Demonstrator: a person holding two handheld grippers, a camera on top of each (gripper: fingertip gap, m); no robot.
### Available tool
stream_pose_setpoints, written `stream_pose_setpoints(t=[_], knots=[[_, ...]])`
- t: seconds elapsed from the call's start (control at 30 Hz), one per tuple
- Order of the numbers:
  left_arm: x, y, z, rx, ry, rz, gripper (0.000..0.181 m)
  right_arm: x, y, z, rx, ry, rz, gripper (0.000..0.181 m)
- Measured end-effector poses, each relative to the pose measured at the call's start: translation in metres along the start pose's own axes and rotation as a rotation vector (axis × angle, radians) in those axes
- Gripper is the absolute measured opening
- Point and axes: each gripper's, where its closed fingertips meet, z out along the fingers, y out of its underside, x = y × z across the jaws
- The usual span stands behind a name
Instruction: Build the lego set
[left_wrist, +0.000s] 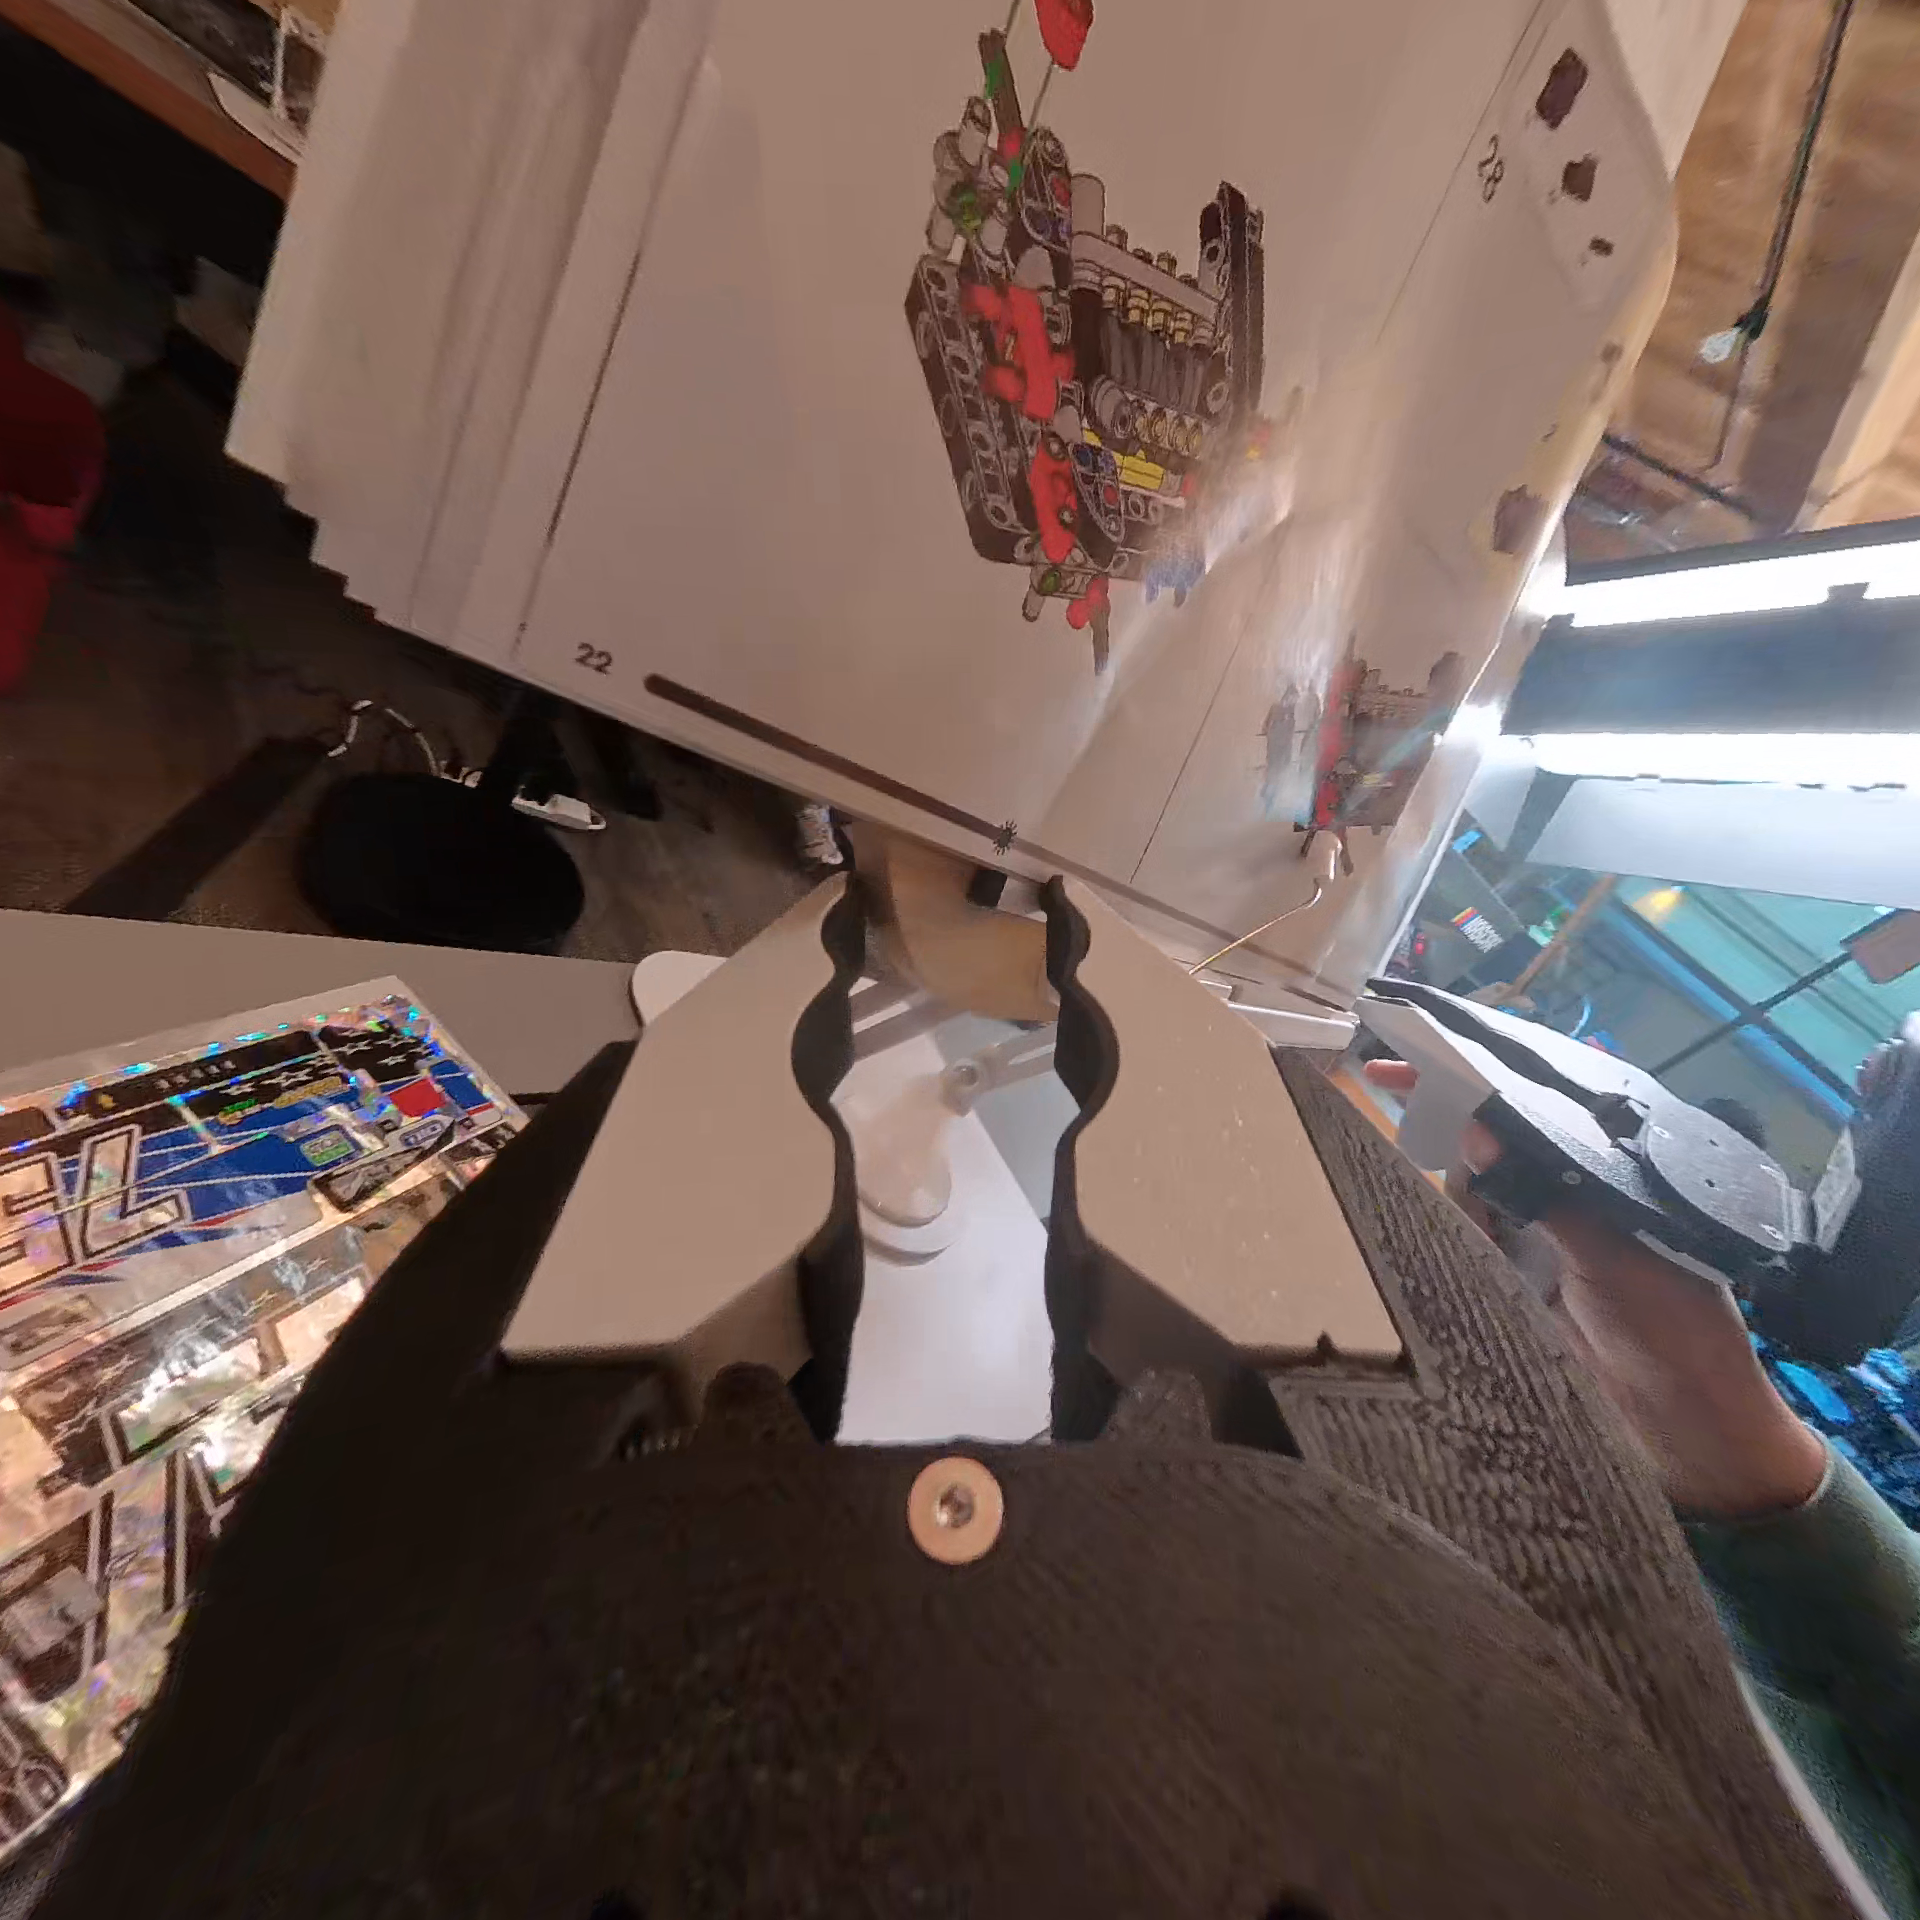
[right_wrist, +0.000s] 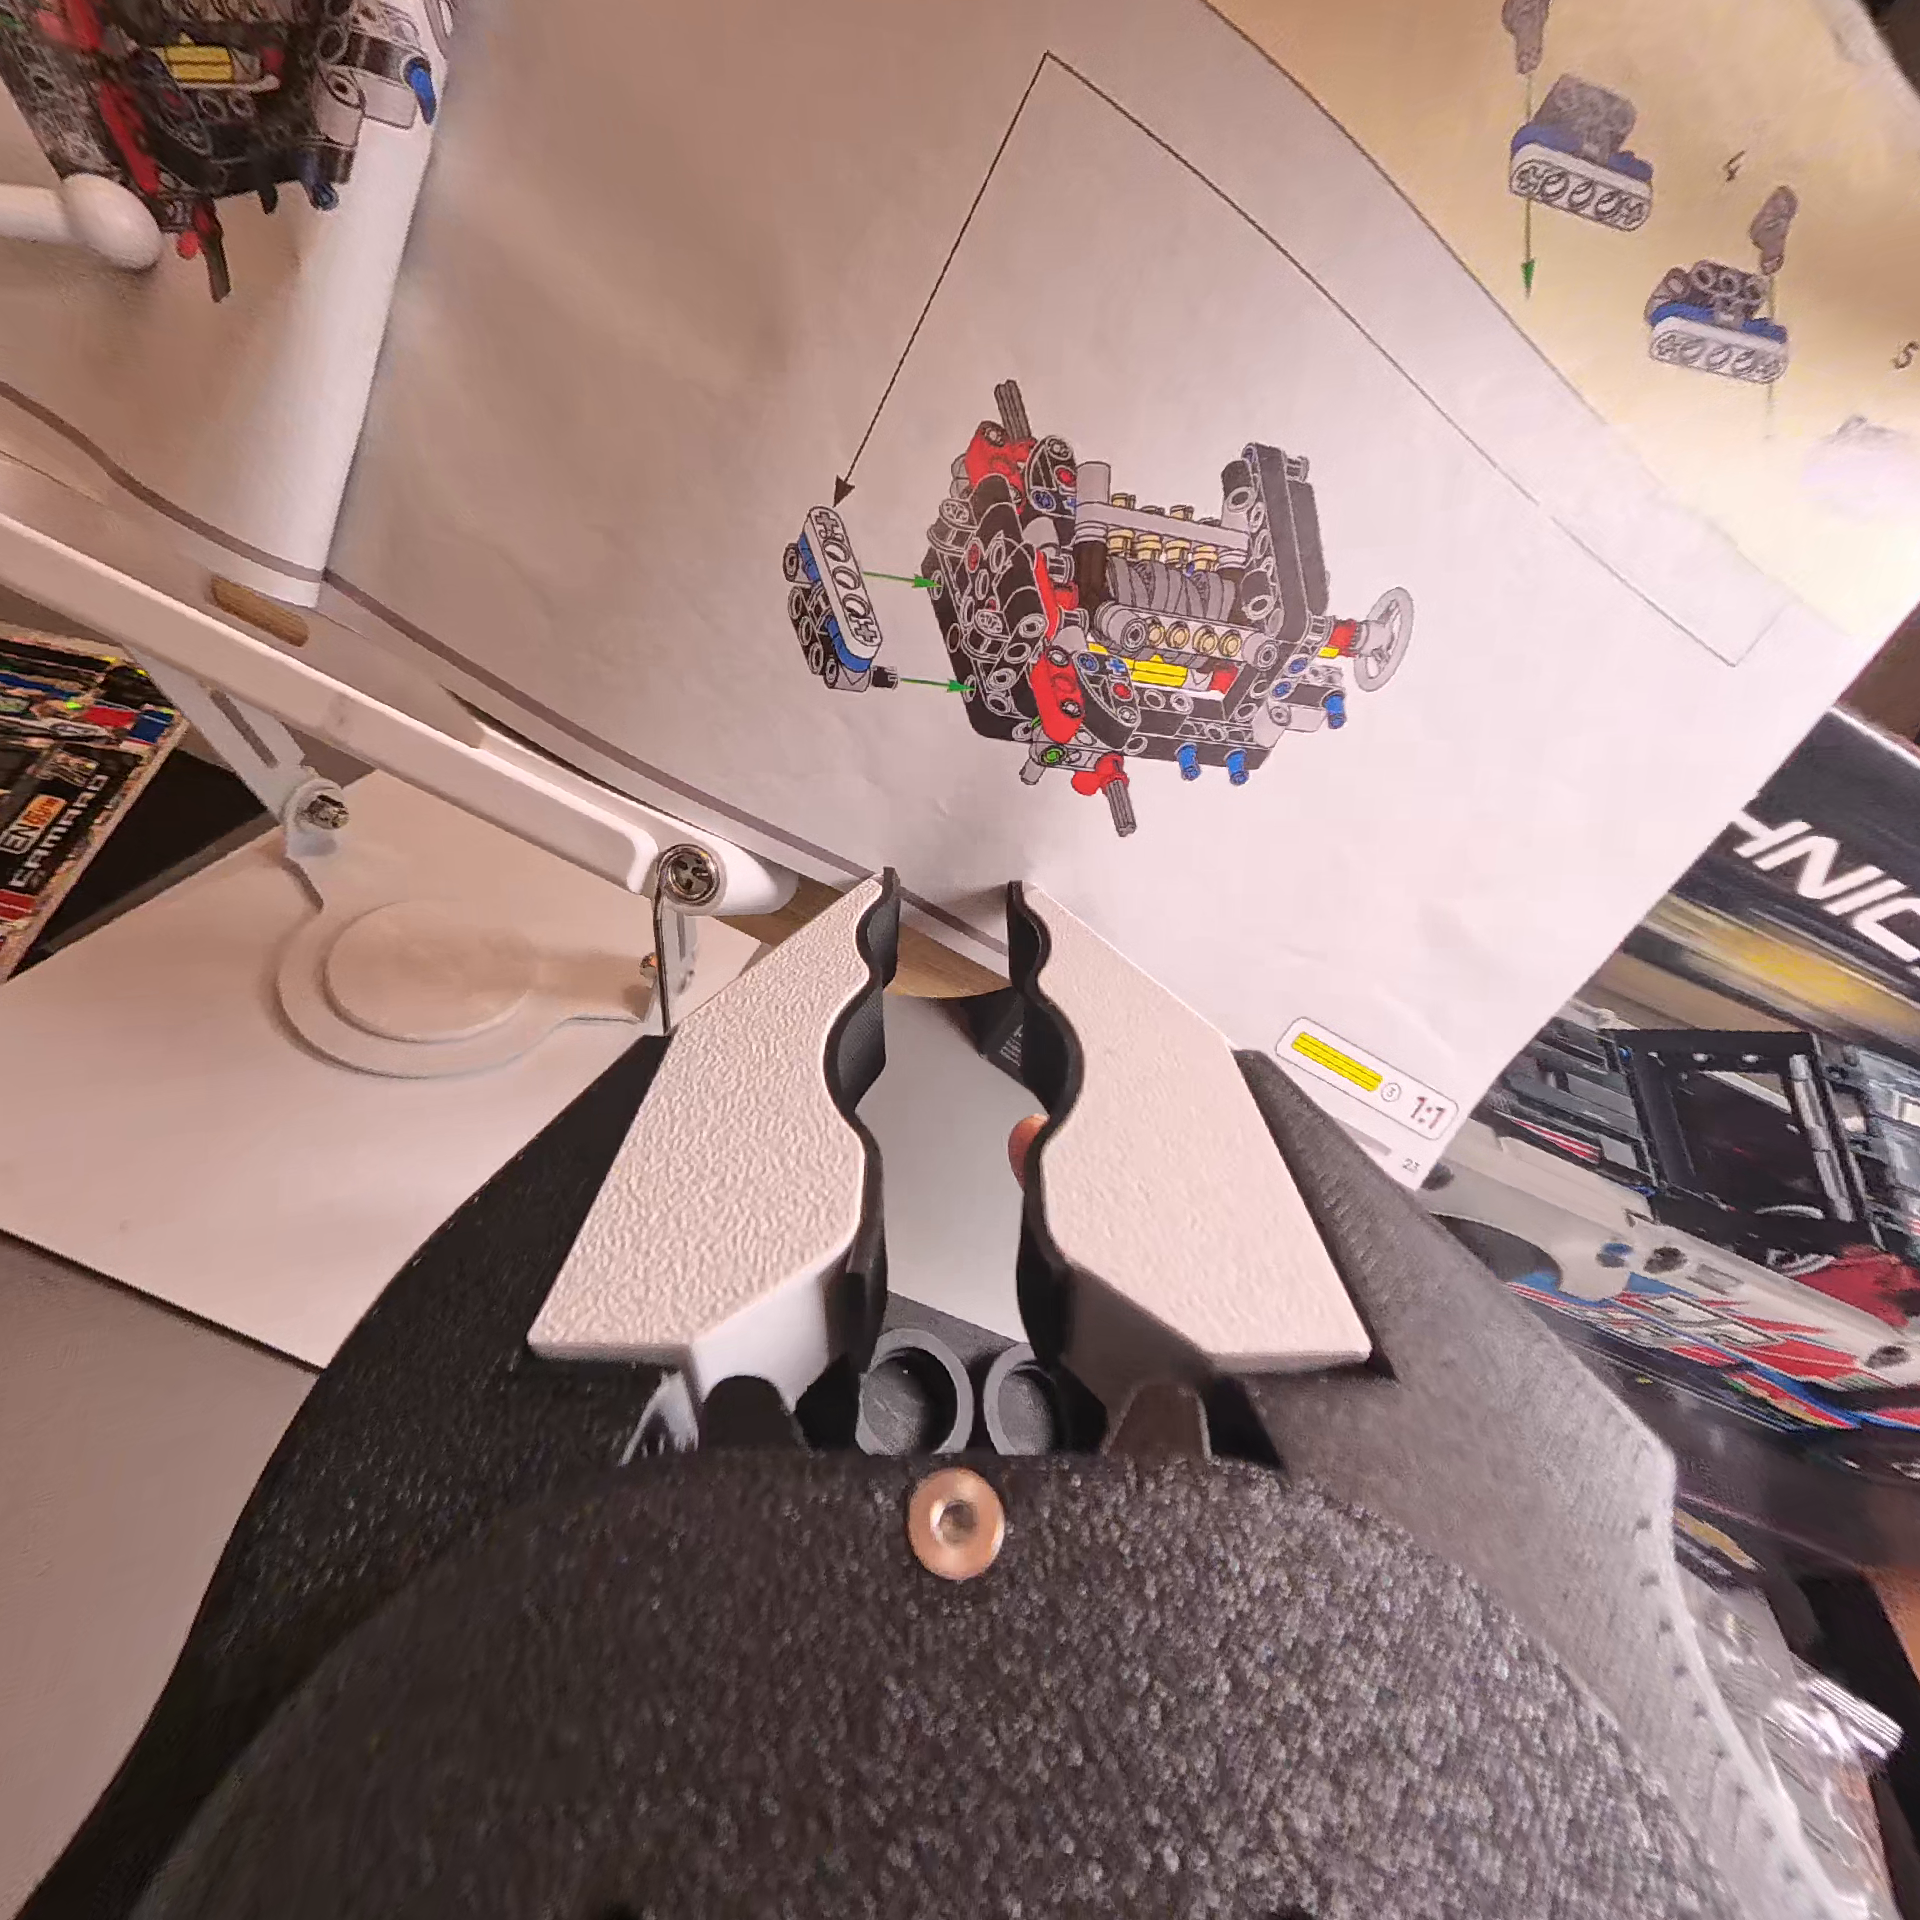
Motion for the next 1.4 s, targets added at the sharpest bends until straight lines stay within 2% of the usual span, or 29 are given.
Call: stream_pose_setpoints(t=[0.03,0.47,0.67,0.8,0.9,0.97,1.13,1.23,1.33,1.4], knots=[[0.000,-0.001,0.000,0.005,0.014,-0.009,0.032,0.001,0.000,0.001,-0.004,-0.012,0.013,0.019],[0.016,0.016,-0.017,0.053,0.085,0.013,0.022,0.009,0.001,0.024,0.024,-0.056,-0.001,0.012],[0.016,0.015,-0.018,0.026,0.060,0.059,0.025,0.012,-0.007,0.009,0.068,-0.058,0.032,0.026],[0.017,0.019,-0.028,0.018,0.011,0.142,0.032,0.010,-0.015,-0.025,0.154,-0.075,0.043,0.029],[0.013,0.022,-0.041,0.042,-0.085,0.208,0.032,0.000,-0.015,-0.065,0.215,-0.129,0.080,0.031],[0.012,0.016,-0.053,0.090,-0.181,0.311,0.028,-0.011,-0.008,-0.097,0.234,-0.178,0.096,0.032],[0.038,-0.023,-0.077,0.227,-0.331,0.623,0.006,-0.043,0.032,-0.183,0.219,-0.298,0.118,0.032],[0.053,-0.048,-0.081,0.256,-0.370,0.704,0.000,-0.059,0.066,-0.227,0.188,-0.329,0.137,0.032],[0.063,-0.066,-0.079,0.255,-0.389,0.739,0.000,-0.065,0.094,-0.255,0.203,-0.318,0.162,0.031],[0.067,-0.075,-0.076,0.244,-0.410,0.767,0.000,-0.061,0.103,-0.263,0.264,-0.291,0.166,0.029]])
